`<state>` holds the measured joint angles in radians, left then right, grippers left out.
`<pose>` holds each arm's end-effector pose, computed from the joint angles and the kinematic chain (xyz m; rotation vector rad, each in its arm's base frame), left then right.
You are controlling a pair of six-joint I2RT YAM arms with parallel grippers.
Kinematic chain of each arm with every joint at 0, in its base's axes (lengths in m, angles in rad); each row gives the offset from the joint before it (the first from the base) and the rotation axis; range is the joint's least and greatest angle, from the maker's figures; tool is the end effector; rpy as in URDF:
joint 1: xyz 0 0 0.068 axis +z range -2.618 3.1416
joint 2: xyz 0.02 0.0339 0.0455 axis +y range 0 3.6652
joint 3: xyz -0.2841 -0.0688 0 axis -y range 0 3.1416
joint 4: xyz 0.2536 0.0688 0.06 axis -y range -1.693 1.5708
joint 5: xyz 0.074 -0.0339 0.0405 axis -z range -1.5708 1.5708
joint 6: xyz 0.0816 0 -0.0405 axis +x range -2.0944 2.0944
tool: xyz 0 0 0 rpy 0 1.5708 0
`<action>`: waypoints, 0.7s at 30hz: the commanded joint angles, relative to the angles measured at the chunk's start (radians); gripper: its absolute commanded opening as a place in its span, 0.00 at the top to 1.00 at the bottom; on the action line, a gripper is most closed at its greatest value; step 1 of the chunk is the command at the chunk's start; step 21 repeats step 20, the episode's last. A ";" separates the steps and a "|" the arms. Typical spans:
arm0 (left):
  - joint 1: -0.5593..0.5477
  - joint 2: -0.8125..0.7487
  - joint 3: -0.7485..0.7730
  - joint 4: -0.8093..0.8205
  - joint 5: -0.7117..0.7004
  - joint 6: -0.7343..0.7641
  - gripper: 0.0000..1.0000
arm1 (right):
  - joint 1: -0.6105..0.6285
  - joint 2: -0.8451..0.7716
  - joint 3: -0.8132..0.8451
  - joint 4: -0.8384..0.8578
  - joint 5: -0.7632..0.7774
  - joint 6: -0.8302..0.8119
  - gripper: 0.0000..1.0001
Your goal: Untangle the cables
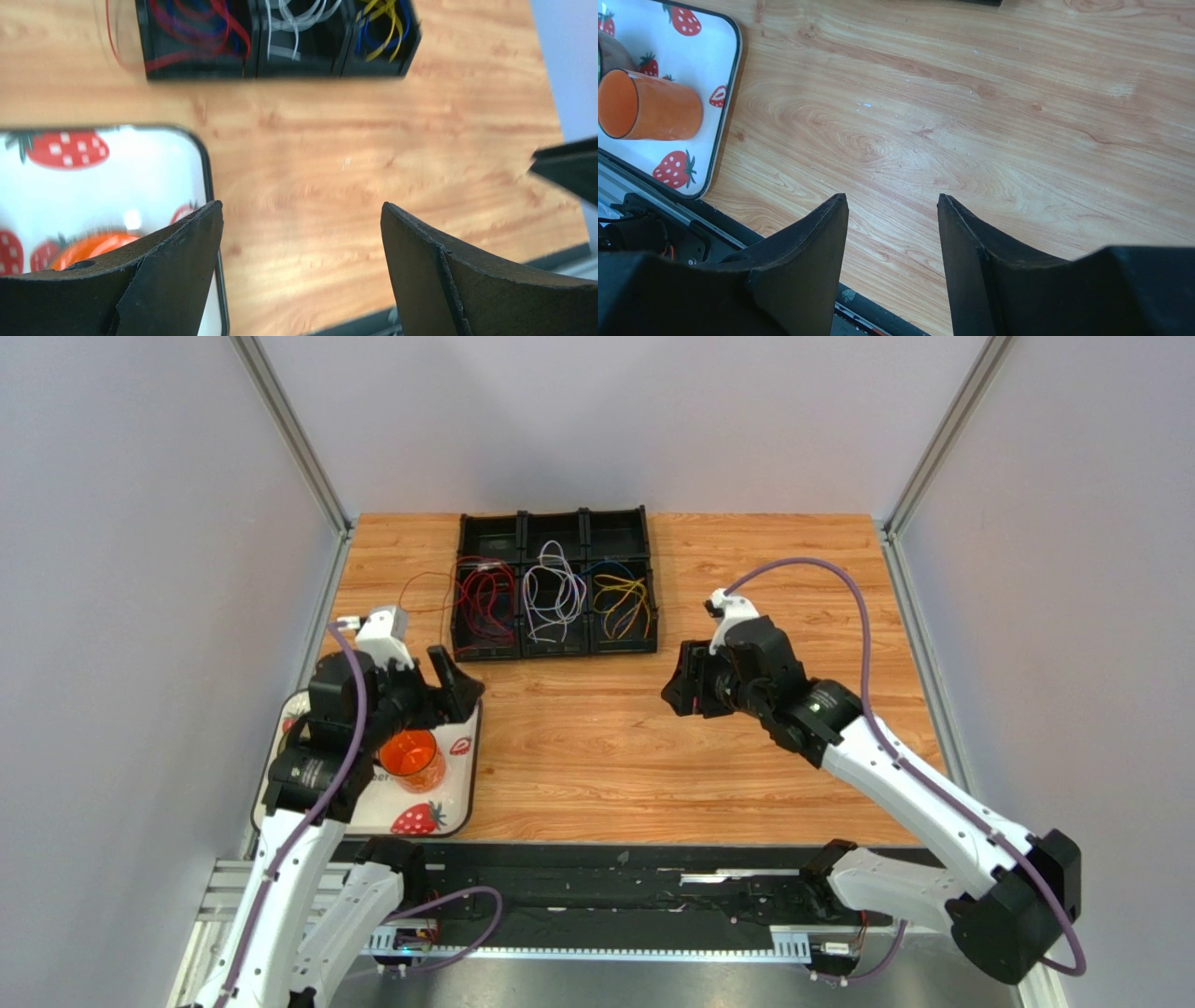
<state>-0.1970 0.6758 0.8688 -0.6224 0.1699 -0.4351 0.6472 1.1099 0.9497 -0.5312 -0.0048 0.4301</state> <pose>0.1700 -0.0480 0.3344 -0.1314 2.0360 -0.5714 0.2179 0.1652 0.2875 -0.2548 2.3139 0.5665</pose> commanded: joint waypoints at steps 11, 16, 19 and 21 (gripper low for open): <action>-0.009 -0.087 -0.030 -0.082 0.099 0.029 0.09 | 0.017 -0.335 -0.146 0.234 0.180 0.021 0.42; -0.009 -0.084 -0.028 -0.083 0.089 0.026 0.10 | 0.017 -0.321 -0.157 0.241 0.169 0.021 0.43; -0.009 -0.091 -0.030 -0.083 0.089 0.025 0.09 | 0.017 -0.295 -0.144 0.257 0.131 -0.010 0.44; -0.009 -0.093 -0.028 -0.083 0.091 0.025 0.09 | 0.019 -0.292 -0.143 0.260 0.132 -0.016 0.43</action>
